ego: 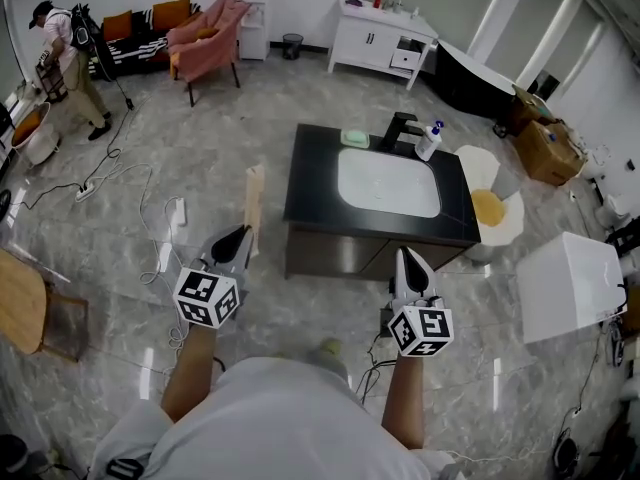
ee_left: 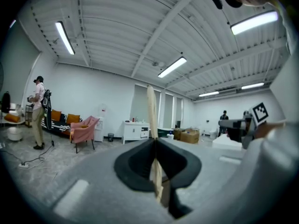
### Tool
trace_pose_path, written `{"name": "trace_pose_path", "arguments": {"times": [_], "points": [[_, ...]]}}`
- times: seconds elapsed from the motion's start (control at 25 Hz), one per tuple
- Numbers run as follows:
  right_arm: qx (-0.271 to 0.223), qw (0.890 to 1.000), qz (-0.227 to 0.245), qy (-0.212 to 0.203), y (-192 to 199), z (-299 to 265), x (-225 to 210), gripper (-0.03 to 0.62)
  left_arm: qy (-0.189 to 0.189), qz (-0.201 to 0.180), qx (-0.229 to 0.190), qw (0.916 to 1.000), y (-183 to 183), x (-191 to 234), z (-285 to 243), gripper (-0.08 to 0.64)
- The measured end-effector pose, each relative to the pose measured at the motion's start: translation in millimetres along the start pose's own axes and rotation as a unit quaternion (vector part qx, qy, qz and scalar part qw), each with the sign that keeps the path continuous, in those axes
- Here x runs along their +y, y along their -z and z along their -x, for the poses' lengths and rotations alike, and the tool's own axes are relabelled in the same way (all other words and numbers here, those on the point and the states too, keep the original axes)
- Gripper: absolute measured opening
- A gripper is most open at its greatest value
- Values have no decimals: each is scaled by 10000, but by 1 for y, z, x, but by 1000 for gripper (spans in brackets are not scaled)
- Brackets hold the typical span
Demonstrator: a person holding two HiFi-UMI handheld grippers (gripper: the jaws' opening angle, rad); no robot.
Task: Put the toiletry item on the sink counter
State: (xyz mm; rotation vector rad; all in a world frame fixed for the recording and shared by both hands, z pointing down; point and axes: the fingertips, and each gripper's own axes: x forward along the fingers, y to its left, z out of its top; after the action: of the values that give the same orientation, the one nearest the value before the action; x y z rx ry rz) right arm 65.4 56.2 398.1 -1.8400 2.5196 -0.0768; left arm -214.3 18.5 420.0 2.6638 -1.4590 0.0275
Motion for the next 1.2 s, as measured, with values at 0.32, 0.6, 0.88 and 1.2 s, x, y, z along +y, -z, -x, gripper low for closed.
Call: {"name": "trace_pose_path", "arguments": {"times": [0.32,0.6,0.88,1.2], "points": [[8,9999,-39,-108,8,-61,-21,5,-25,12,7,10000,3,22,-52,6],[-8,9997,-118,-196,11,-131,-68,5,-57,82,109,9999,10,39,-131,7],[85,9994,-201,-281,7,-217,-132,5,-154,180,215,9995,5,60,-225,8],[261,9979,-178,-563,12,-312,-189,5,-241,325,392,9984,8,83,-325,6]]}}
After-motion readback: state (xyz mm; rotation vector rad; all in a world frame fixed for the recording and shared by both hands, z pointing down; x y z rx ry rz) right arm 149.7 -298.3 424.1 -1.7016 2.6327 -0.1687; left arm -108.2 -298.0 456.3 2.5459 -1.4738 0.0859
